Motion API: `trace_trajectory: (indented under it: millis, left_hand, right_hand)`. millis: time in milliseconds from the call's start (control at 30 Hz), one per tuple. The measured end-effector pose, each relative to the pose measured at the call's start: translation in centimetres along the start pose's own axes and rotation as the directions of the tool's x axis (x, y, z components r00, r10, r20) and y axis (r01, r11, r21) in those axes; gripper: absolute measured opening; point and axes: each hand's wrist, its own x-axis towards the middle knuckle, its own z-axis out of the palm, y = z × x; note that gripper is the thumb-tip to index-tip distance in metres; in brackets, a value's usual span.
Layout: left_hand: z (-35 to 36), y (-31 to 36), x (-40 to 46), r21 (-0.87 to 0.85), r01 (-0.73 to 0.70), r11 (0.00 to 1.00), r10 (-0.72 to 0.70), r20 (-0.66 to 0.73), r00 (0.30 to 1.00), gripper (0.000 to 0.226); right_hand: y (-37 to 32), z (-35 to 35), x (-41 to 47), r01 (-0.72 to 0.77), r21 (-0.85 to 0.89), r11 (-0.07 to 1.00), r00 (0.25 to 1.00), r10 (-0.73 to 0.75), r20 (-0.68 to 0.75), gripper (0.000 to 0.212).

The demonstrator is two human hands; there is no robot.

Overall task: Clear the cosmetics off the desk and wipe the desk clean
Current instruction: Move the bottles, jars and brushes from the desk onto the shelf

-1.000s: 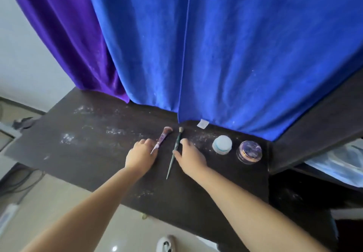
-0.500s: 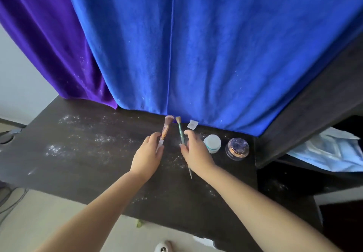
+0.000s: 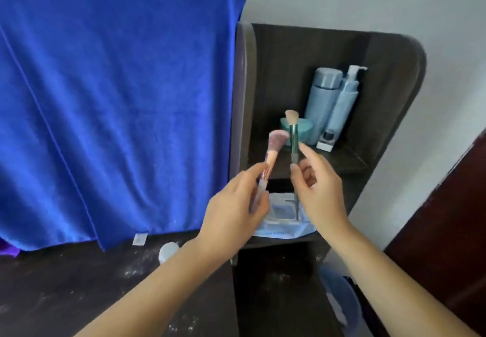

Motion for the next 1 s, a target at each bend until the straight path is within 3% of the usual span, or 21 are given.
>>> trace_trajectory:
  millis: [100, 200, 300, 367, 533, 667, 733, 800, 867, 933, 1000]
  left_hand:
    - [2.3, 2.3, 4.4, 0.072, 0.038, 0.997, -0.037, -0.015, 0.999, 0.042]
    - [3.7, 2.7, 7.9, 0.324, 0.125, 0.938, -0.123, -0.027, 0.992, 0.045]
    - [5.1, 2.5, 9.8, 0.66, 0.151, 0.736, -0.245, 0.052, 0.968, 0.059]
    - [5.7, 2.9, 10.7, 0.782, 0.127, 0.61, -0.331, 0.106, 0.938, 0.055]
    - [6.2, 3.4, 11.8, 0.882, 0.056, 0.468, -0.498, 0.211, 0.841, 0.026]
    - [6.0, 3.4, 11.3, 0.897, 0.041, 0.44, -0.496, 0.204, 0.844, 0.035]
    - [5.4, 3.7, 10.4, 0.885, 0.008, 0.465, -0.377, 0.19, 0.907, 0.039]
    - [3.9, 3.4, 8.7, 0.807, -0.029, 0.59, -0.097, 0.107, 0.99, 0.03]
    - [1.5, 2.3, 6.0, 0.678, -0.072, 0.731, 0.104, -0.007, 0.995, 0.028]
    - [-0.9, 0.2, 2.8, 0.511, -0.054, 0.858, 0.122, -0.101, 0.987, 0.025]
    - [-2.5, -3.4, -0.4, 0.405, 0.11, 0.907, -0.059, -0.137, 0.989, 0.017]
  right_hand:
    - [1.7, -1.6, 2.8, -0.036, -0.061, 0.997, 0.997, 0.04, 0.06, 0.04]
    - [2.8, -1.0, 5.2, -0.026, -0.13, 0.991, 0.98, 0.051, 0.191, 0.032]
    - [3.2, 0.7, 6.9, 0.009, -0.18, 0.984, 0.941, 0.053, 0.335, 0.018]
    - [3.4, 1.6, 7.6, 0.028, -0.264, 0.964, 0.921, 0.078, 0.382, 0.018]
    - [2.8, 2.2, 8.0, 0.107, -0.5, 0.859, 0.875, 0.157, 0.458, 0.023]
    - [2.8, 1.8, 7.8, 0.094, -0.476, 0.874, 0.874, 0.156, 0.46, 0.026]
    - [3.1, 1.0, 7.7, 0.042, -0.41, 0.911, 0.899, 0.145, 0.414, 0.027]
    - [3.2, -0.1, 7.2, 0.0, -0.321, 0.947, 0.942, 0.108, 0.319, 0.022]
    - [2.5, -1.6, 5.9, -0.017, -0.2, 0.98, 0.975, 0.061, 0.213, 0.021]
    - [0.8, -2.6, 3.9, 0.002, -0.075, 0.997, 0.99, 0.009, 0.141, 0.019]
    - [-0.4, -2.0, 1.2, 0.035, 0.052, 0.998, 0.991, -0.041, 0.128, 0.016]
